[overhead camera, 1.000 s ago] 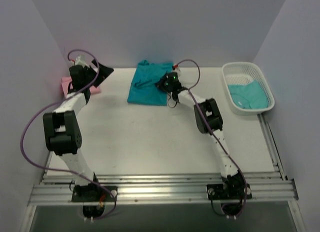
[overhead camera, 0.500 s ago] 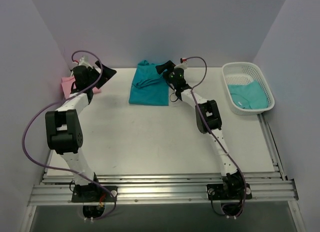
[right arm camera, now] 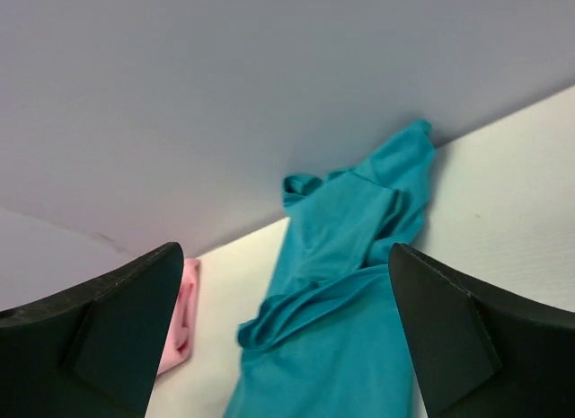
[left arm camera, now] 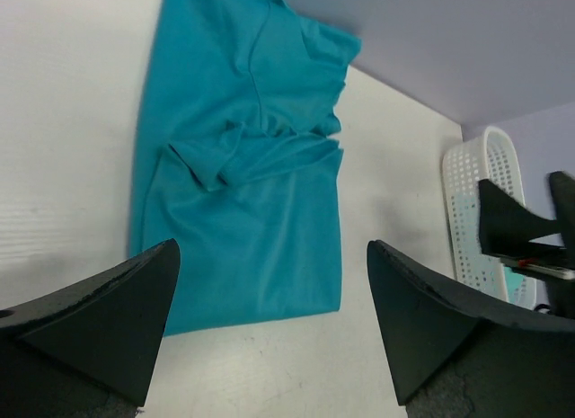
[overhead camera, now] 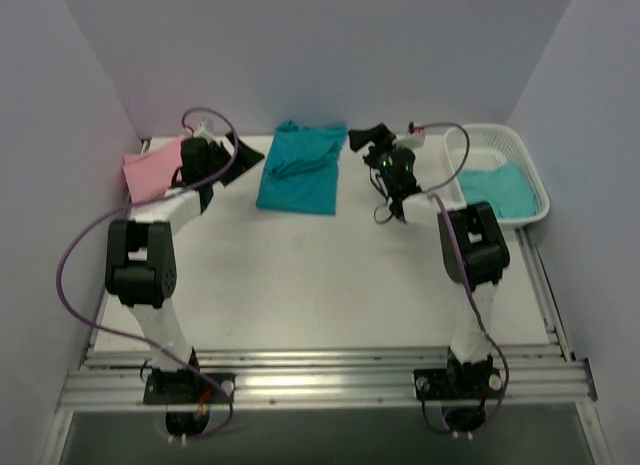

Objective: Fold and stack the t-shirts
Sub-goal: Fold the folded rectangular tshirt in 1/3 of the way

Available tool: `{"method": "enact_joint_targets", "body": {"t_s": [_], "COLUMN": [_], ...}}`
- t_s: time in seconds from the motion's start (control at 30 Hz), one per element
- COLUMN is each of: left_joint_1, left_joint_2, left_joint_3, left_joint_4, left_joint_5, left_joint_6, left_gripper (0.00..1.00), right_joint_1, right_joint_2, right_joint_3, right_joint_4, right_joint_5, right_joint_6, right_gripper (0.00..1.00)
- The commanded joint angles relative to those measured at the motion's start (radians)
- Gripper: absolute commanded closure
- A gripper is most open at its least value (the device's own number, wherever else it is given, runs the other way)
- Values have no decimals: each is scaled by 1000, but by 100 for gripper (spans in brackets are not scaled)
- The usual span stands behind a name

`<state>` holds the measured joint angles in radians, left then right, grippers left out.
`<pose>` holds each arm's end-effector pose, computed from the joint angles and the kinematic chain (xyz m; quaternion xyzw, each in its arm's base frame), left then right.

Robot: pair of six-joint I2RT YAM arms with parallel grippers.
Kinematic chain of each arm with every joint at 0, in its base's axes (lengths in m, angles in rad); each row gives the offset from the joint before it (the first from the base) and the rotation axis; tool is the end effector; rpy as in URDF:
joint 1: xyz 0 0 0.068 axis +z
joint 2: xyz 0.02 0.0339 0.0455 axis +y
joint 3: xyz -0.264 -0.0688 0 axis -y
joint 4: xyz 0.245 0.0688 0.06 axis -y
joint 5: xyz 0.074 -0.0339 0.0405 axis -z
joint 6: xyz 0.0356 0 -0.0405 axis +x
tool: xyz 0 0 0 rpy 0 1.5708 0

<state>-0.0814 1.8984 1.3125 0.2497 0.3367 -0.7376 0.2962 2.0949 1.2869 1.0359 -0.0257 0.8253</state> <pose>0.4414 -0.0478 0.2425 -0.1672 0.7923 -0.3525 0.4691 0.4507 0.1385 0.2312 0.1529 0.6031 0.4231 0.6587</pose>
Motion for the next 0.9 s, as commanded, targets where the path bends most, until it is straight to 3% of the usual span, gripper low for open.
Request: {"method": "enact_joint_targets", "body": {"t_s": [0.0,0.07,0.1,0.17,0.2,0.27,0.33,0.4,0.53,0.87], "left_joint_1": [-44,-70,-76,-87,-93,-100,-104,-106,-119,-124], "left_joint_2": [-4,56,77,141,160,215,269,306,395,473], "left_joint_3": [23,57,73,119,132,174,209,241,320,422], "left_joint_4": [11,-12,-20,-26,-30,-32,-29,-33,-35,-33], "left_joint_5": [-16,-21,-19,-15,-10,-5,1,7,38,33], "left_joint_6": [46,63,67,67,66,67,63,60,52,47], "left_gripper": [6,4,2,0,8,16,33,47,64,61], "right_joint_1": [32,43,43,43,44,44,44,44,43,43], "right_joint_2": [-175,-214,-242,-266,-283,-295,-314,-329,-337,-286], "right_joint_3": [-154,-214,-268,-314,-336,-380,-415,-435,-459,-474], "right_joint_4": [135,133,133,131,133,127,115,119,125,147], "right_joint_5": [62,67,66,63,63,61,69,75,75,73], "right_joint_6": [-23,-17,-6,6,14,15,25,29,28,29], "right_gripper": [8,12,29,44,60,70,83,87,90,92]}}
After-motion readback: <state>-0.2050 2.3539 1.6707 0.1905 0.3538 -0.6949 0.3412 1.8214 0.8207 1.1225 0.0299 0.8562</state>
